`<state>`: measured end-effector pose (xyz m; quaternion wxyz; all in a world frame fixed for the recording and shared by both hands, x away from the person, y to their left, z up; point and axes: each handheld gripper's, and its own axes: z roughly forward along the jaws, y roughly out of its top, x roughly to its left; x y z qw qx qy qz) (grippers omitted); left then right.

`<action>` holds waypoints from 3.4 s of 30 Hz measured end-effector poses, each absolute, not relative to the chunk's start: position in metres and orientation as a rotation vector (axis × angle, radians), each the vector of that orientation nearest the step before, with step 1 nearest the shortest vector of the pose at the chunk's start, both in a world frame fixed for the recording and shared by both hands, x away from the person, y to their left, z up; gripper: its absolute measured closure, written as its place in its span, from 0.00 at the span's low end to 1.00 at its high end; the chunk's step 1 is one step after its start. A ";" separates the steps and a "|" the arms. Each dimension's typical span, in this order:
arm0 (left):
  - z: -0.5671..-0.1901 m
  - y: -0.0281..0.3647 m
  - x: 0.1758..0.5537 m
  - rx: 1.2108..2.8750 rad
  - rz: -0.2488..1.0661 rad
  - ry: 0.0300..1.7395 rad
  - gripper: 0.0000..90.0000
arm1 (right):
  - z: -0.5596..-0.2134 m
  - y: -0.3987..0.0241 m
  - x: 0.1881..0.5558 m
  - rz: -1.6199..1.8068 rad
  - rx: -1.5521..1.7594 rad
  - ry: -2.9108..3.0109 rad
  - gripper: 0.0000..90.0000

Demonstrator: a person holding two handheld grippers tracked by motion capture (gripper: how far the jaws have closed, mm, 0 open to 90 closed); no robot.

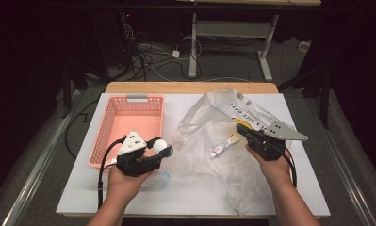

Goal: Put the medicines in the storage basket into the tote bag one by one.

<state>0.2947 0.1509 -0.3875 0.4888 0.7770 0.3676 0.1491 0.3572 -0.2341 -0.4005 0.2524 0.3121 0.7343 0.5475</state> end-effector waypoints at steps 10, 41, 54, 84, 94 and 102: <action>-0.408 0.120 0.289 1.933 0.315 0.824 0.54 | -0.401 -0.234 0.357 1.490 0.844 2.003 1.00; -0.431 0.048 0.313 1.977 0.242 0.751 0.54 | -0.404 -0.236 0.359 1.501 0.858 2.011 1.00; -0.436 0.000 0.339 1.992 0.236 0.716 0.54 | -0.403 -0.235 0.359 1.502 0.850 2.009 1.00; -0.479 -0.066 0.382 2.011 0.259 0.758 0.54 | -0.399 -0.240 0.358 1.528 0.861 1.977 1.00; -0.478 -0.068 0.385 2.017 0.243 0.769 0.49 | -0.400 -0.240 0.358 1.526 0.859 1.983 1.00; -0.472 -0.062 0.378 2.034 0.218 0.751 0.41 | -0.400 -0.241 0.358 1.525 0.863 1.979 1.00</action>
